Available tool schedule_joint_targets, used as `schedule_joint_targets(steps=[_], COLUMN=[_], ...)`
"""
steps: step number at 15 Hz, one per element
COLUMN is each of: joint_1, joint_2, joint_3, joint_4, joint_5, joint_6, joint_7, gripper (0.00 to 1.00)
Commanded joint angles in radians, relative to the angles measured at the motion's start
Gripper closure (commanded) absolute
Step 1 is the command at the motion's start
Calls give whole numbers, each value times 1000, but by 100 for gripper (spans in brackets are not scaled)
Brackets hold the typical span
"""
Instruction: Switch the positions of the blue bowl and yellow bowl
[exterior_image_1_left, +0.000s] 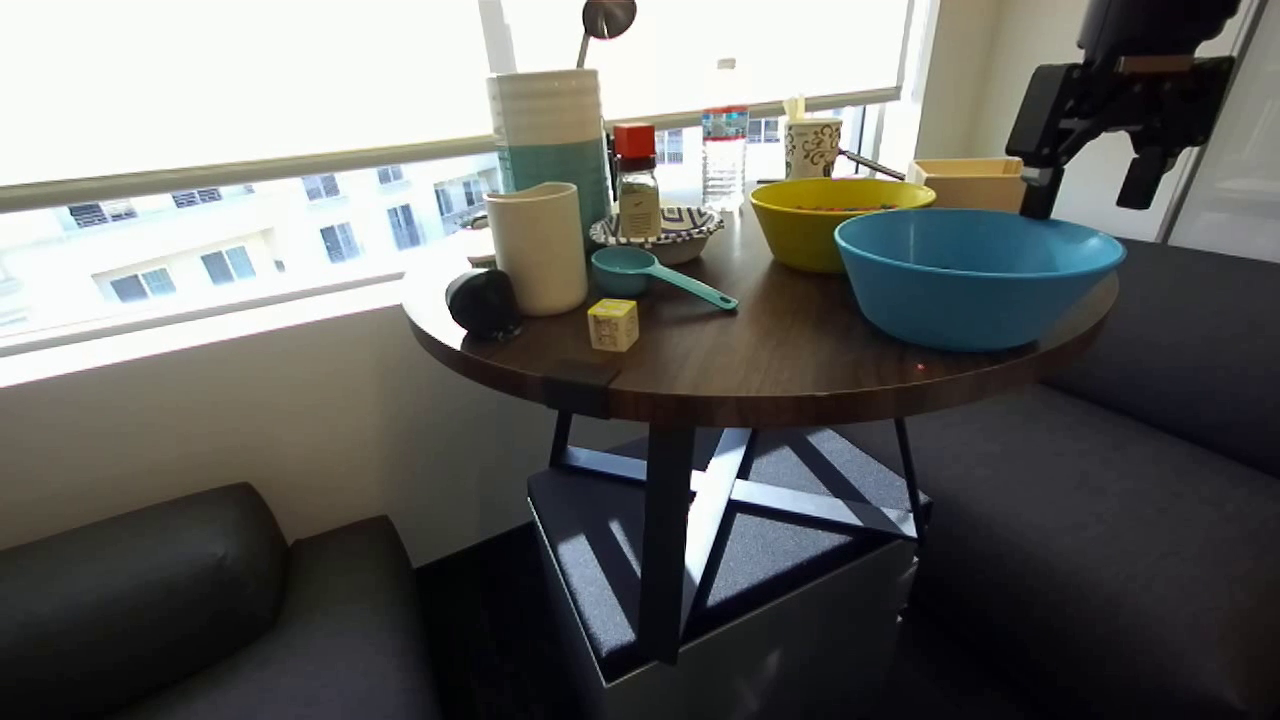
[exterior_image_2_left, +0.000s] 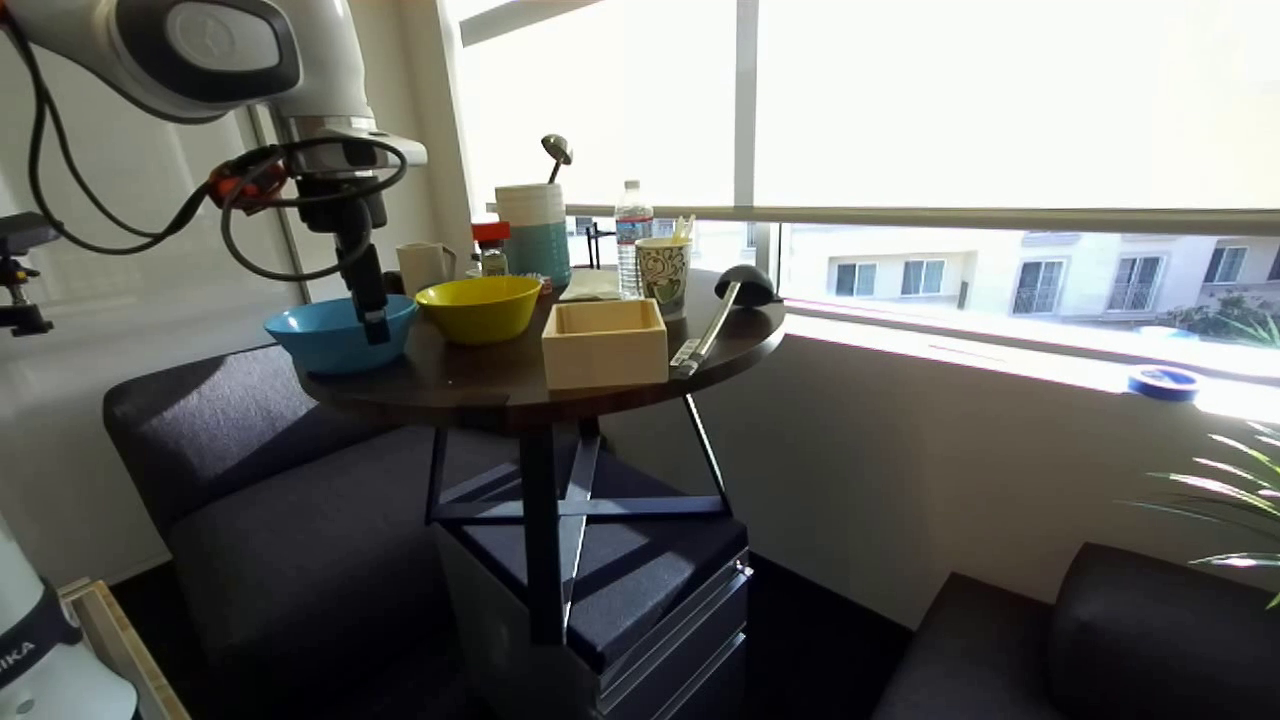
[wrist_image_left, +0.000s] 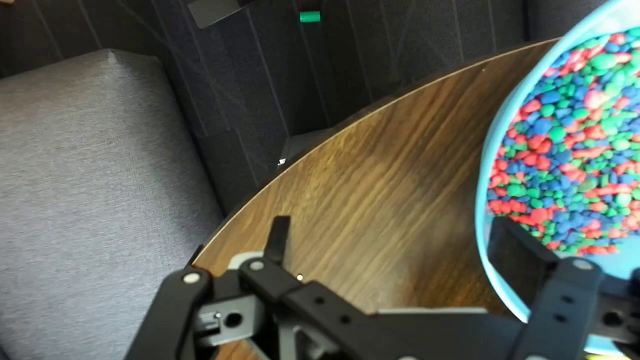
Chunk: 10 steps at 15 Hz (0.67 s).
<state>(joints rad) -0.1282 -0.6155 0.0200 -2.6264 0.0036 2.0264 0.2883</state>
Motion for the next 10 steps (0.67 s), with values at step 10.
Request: schedule_joint_targets(steps=[10], joint_1=[19], joint_2=[98], joint_3=[-13], joint_4=[48], joint_5=[-8], joint_6=[-10], joint_7=[-60], gripper=[0])
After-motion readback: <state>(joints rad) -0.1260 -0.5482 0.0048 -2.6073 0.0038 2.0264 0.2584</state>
